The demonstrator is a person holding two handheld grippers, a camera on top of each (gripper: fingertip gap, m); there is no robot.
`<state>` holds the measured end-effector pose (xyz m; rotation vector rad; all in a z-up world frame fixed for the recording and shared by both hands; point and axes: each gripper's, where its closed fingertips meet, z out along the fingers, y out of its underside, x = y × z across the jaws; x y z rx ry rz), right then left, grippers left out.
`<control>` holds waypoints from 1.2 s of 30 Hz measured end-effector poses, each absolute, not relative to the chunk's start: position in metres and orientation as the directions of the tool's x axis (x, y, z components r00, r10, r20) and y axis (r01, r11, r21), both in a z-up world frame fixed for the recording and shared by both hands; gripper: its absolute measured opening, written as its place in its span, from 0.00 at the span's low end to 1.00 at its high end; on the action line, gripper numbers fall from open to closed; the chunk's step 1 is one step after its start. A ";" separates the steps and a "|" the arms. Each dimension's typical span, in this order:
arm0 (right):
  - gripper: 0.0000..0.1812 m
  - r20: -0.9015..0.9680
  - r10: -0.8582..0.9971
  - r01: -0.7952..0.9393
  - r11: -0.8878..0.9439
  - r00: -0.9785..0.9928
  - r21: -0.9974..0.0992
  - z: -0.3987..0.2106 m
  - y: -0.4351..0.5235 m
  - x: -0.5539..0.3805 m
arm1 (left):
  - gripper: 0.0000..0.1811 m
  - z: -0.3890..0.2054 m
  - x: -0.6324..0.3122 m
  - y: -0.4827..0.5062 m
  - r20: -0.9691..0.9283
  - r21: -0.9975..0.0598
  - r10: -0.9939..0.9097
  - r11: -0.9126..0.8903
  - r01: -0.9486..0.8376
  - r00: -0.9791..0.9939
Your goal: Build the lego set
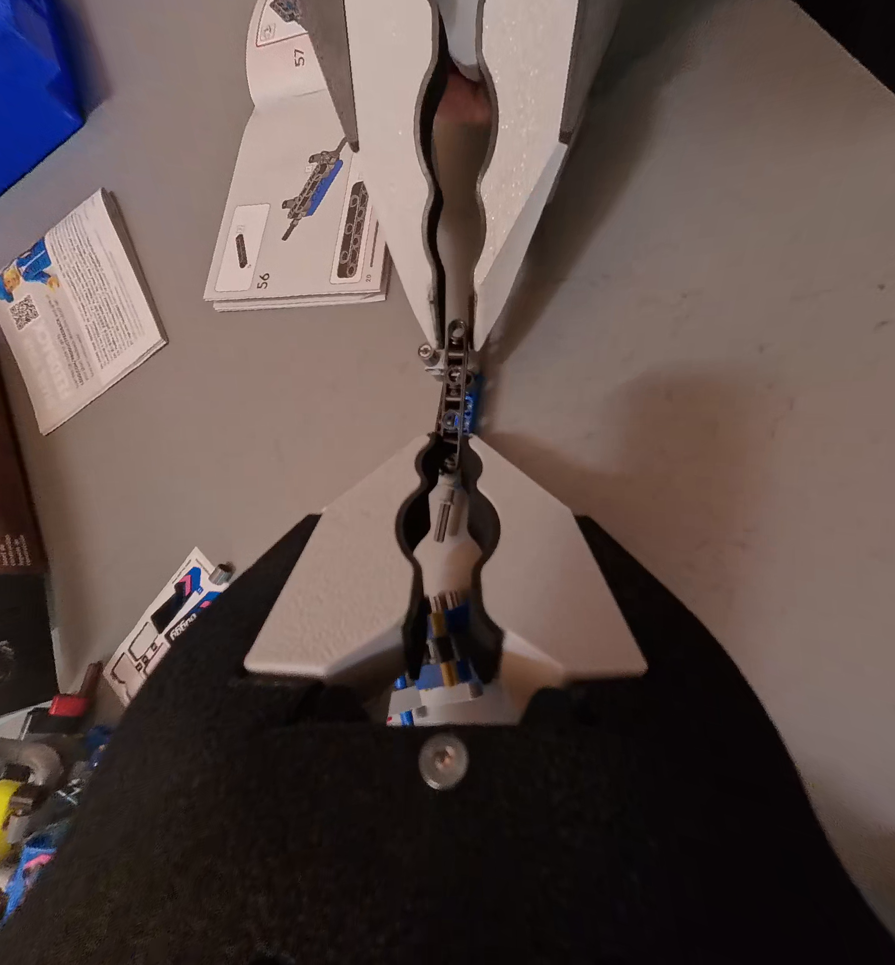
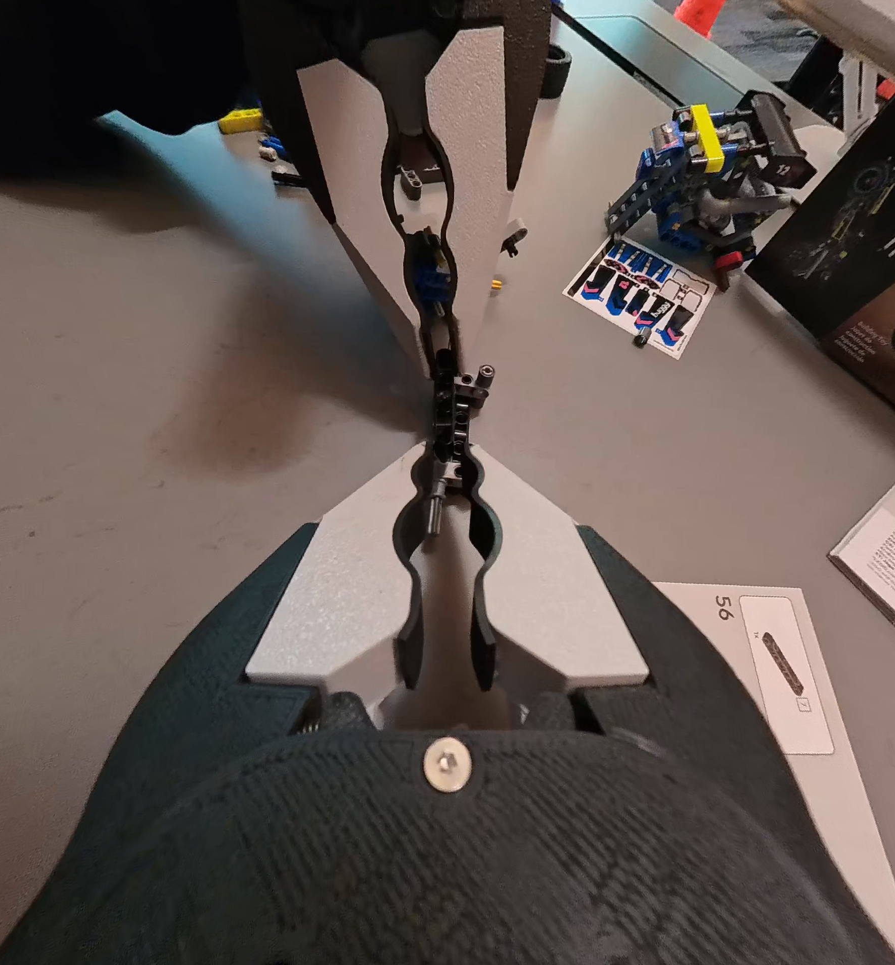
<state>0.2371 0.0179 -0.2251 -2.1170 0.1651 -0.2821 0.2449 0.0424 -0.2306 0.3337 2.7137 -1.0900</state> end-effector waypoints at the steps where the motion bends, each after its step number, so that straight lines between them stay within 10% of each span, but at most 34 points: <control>1: 0.04 0.138 -0.229 -0.005 -0.531 0.964 -0.847 -0.225 0.018 0.237 | 0.02 -0.231 0.245 0.042 -0.267 -0.650 0.134 0.706 0.281 -0.954; 36: 0.03 0.080 -0.266 -0.085 -0.556 0.961 -0.827 -0.234 0.024 0.244 | 0.07 -0.228 0.253 0.060 -0.114 -0.711 0.010 0.698 0.089 -0.993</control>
